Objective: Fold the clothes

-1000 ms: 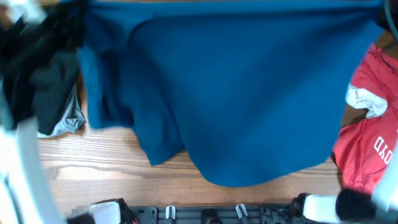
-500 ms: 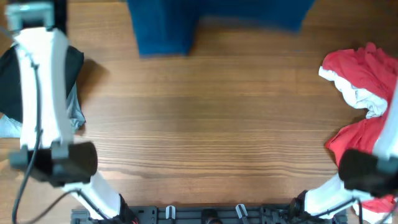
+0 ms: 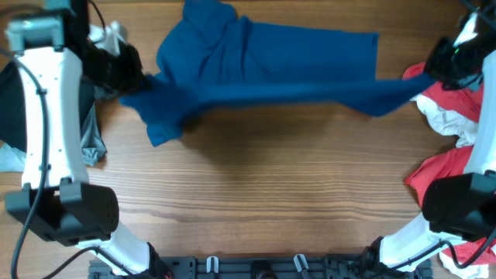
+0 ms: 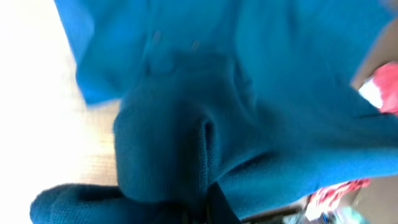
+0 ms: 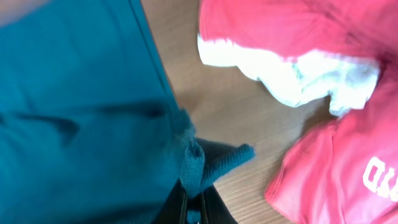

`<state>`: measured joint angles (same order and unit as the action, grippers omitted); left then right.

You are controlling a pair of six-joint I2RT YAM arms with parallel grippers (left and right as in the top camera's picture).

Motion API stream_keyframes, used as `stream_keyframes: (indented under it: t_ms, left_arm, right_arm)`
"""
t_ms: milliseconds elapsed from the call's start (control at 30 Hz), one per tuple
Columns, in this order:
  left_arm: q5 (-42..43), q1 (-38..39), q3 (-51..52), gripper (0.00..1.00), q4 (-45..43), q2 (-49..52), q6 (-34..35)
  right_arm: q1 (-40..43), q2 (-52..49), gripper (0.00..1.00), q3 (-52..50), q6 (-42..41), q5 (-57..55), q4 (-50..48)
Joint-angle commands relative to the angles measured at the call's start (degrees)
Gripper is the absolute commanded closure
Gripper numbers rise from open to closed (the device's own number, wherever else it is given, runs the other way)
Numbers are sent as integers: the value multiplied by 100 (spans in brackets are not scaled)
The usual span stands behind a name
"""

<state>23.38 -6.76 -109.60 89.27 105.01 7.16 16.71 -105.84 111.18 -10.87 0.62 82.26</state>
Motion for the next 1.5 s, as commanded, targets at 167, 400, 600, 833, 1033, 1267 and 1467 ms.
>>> stream_keyframes:
  t_ms: [167, 400, 600, 833, 1033, 1267, 1467]
  left_arm:
    - [511, 293, 3685, 96, -227, -380, -994]
    - [-81, 11, 5414, 96, -1488, -1919, 393]
    - [-929, -208, 5416, 96, -1526, -3936, 1478]
    - [-529, -208, 5416, 96, -850, -4393, 1585]
    - [-476, -208, 5416, 96, -1746, -4336, 1585]
    - [-114, -197, 5416, 96, -3742, -3329, 1606]
    - [192, -39, 5416, 93, -5252, -1871, 1604]
  right_arm:
    - [131, 151, 96, -2859, 164, -9, -396]
    - [883, 1650, 96, -4645, -437, 94, -1353]
    - [1696, 2793, 96, -4771, -603, 103, -1386]
    - [1696, 2916, 96, -4774, -544, 116, -1019]
    - [1683, 2911, 95, -4778, 33, 1078, -1596]
    - [1235, 2277, 93, -4778, 42, 1150, -2507]
    - [828, 1217, 94, -4778, -20, 1126, -3580]
